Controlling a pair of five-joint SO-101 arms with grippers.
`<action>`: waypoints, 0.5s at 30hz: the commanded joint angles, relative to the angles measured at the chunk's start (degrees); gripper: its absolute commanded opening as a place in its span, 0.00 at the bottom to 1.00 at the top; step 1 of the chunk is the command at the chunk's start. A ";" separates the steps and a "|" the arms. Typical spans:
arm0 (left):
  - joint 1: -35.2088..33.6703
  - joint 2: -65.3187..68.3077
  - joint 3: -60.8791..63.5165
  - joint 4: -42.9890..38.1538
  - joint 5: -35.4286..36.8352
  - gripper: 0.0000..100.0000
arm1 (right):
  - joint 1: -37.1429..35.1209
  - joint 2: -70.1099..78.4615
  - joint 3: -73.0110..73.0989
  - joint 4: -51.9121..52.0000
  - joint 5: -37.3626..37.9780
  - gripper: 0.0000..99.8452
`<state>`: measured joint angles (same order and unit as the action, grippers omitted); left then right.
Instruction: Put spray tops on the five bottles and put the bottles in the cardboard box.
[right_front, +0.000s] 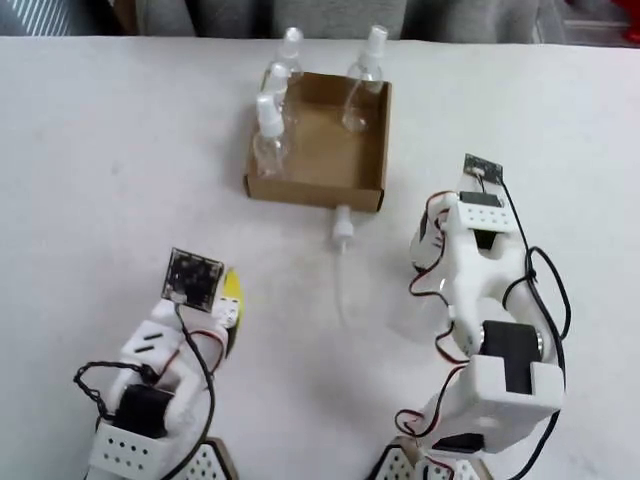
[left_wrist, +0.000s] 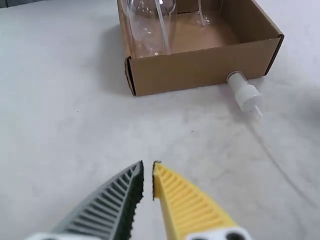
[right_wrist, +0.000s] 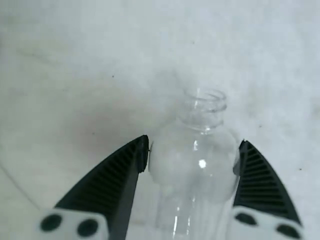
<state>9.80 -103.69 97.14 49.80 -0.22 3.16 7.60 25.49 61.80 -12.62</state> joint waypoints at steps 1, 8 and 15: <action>0.48 0.22 -0.09 -1.14 -0.35 0.06 | -0.40 -0.31 -3.34 -0.48 -0.44 0.25; 0.48 0.22 -0.09 -1.05 -0.35 0.06 | 1.27 -0.31 -4.84 -0.48 -0.09 0.25; 0.48 0.22 -0.09 -1.05 -0.35 0.06 | 4.09 -3.82 -4.31 -0.04 -0.53 0.25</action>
<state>9.80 -103.69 97.14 49.80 -0.22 6.51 7.52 23.03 61.89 -12.62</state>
